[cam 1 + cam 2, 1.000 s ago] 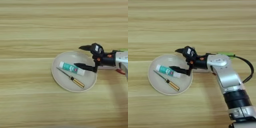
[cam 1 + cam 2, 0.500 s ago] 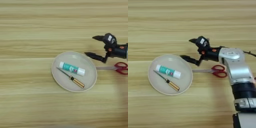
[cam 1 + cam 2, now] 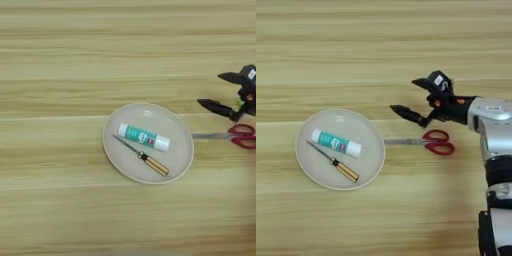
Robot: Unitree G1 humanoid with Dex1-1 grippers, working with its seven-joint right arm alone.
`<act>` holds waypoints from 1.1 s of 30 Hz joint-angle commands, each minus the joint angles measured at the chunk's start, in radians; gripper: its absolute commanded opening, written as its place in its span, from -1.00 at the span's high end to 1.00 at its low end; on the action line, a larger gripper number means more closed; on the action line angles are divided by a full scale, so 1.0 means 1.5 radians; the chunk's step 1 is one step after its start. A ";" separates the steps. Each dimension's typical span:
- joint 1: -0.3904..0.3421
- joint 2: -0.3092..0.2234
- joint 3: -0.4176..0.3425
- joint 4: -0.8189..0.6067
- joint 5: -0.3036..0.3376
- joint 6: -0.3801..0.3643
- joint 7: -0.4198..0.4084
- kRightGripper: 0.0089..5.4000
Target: Move the objects on the table
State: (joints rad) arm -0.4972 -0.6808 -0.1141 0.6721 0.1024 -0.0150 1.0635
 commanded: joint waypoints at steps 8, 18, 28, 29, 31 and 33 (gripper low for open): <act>-0.115 -0.065 -0.028 0.158 -0.014 -0.073 -0.057 -0.99; -0.157 -0.068 -0.025 0.262 -0.040 -0.088 -0.130 -0.99; -0.189 -0.058 -0.031 0.334 -0.057 -0.078 -0.231 -0.99; -0.192 -0.057 -0.034 0.339 -0.055 -0.075 -0.238 -0.99; -0.197 -0.056 -0.038 0.347 -0.052 -0.069 -0.249 -0.99; -0.206 -0.054 -0.045 0.355 -0.048 -0.052 -0.266 -0.99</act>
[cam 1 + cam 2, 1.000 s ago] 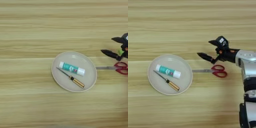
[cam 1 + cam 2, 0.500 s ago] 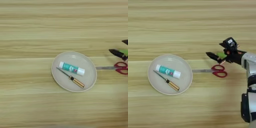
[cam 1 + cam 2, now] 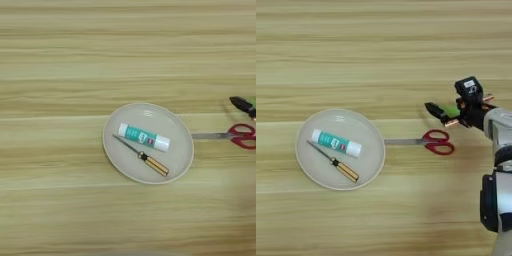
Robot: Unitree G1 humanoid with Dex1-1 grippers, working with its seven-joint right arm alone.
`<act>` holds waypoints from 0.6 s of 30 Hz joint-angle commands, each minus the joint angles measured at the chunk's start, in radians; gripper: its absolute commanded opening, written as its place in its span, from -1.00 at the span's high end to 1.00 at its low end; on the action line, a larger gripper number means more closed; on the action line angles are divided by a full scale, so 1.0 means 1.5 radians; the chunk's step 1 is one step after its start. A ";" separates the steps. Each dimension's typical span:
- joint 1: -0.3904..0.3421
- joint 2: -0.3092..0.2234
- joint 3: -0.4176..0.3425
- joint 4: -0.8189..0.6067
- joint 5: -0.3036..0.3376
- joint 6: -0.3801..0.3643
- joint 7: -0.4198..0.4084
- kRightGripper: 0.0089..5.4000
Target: Move the objects on the table
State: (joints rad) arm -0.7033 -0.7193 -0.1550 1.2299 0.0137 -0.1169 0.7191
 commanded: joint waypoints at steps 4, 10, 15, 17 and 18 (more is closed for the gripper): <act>-0.091 -0.023 -0.035 -0.001 0.021 0.057 -0.087 -0.99; -0.117 -0.005 -0.044 0.015 0.001 0.069 -0.253 -0.99; -0.143 0.007 -0.039 0.033 0.002 0.142 -0.275 -0.99; -0.150 0.011 -0.040 0.037 0.002 0.164 -0.286 -0.99; -0.153 0.013 -0.040 0.038 0.002 0.176 -0.289 -0.99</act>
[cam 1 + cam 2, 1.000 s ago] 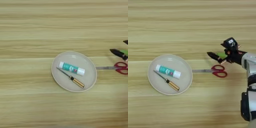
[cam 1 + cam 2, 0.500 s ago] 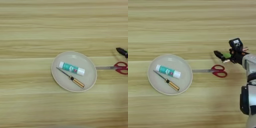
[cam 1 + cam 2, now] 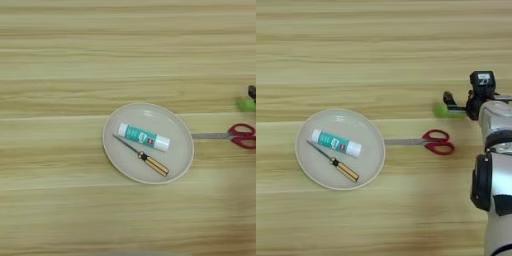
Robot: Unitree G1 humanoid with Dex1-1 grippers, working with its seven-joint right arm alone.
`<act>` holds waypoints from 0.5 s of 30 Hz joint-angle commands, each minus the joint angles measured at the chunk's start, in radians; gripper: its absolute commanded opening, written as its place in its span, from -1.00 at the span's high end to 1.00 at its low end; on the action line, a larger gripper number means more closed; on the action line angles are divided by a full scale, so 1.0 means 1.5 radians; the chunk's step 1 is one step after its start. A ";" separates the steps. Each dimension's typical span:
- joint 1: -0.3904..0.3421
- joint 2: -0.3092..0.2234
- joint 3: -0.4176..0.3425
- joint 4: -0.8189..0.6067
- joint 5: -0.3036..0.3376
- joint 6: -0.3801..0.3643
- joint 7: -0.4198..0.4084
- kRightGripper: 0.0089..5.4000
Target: Move the objects on the table
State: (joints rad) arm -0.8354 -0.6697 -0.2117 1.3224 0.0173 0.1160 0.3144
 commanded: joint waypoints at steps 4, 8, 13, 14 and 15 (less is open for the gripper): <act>-0.073 -0.009 0.010 -0.017 -0.012 0.061 -0.021 -0.99; -0.081 -0.001 0.005 -0.009 -0.015 0.094 -0.060 -0.99; -0.086 0.007 -0.011 -0.006 -0.005 0.116 -0.086 -0.99; -0.086 0.008 -0.014 -0.004 -0.004 0.121 -0.087 -0.99; -0.085 0.010 -0.017 -0.003 -0.002 0.128 -0.086 -0.99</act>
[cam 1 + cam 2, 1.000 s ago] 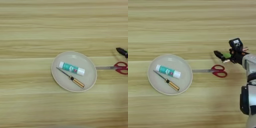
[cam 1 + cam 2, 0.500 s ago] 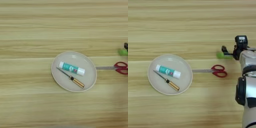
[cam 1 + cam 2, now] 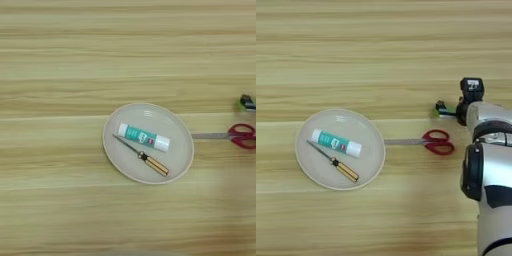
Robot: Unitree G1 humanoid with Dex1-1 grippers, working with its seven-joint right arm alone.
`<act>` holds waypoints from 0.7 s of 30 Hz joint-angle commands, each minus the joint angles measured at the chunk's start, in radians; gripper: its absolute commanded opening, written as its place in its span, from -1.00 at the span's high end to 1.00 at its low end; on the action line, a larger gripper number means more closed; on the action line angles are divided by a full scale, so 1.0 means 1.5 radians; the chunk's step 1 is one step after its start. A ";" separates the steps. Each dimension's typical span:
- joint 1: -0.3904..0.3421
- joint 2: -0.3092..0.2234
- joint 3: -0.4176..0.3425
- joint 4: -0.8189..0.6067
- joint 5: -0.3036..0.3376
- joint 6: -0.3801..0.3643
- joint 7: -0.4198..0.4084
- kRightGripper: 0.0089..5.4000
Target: Move the objects on the table
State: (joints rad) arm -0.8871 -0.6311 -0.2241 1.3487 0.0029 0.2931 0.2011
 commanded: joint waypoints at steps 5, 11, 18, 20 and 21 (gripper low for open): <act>-0.048 -0.007 -0.039 -0.014 0.040 0.066 0.025 -0.99; -0.046 0.000 -0.059 -0.017 0.061 0.102 0.055 -0.99; -0.042 0.004 -0.043 -0.023 0.047 0.099 0.075 -0.99; -0.041 0.006 -0.037 -0.024 0.043 0.095 0.079 -0.99; -0.042 0.006 -0.035 -0.024 0.042 0.094 0.080 -0.99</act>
State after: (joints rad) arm -0.8963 -0.6131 -0.2852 1.3471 0.0672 0.4428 0.3130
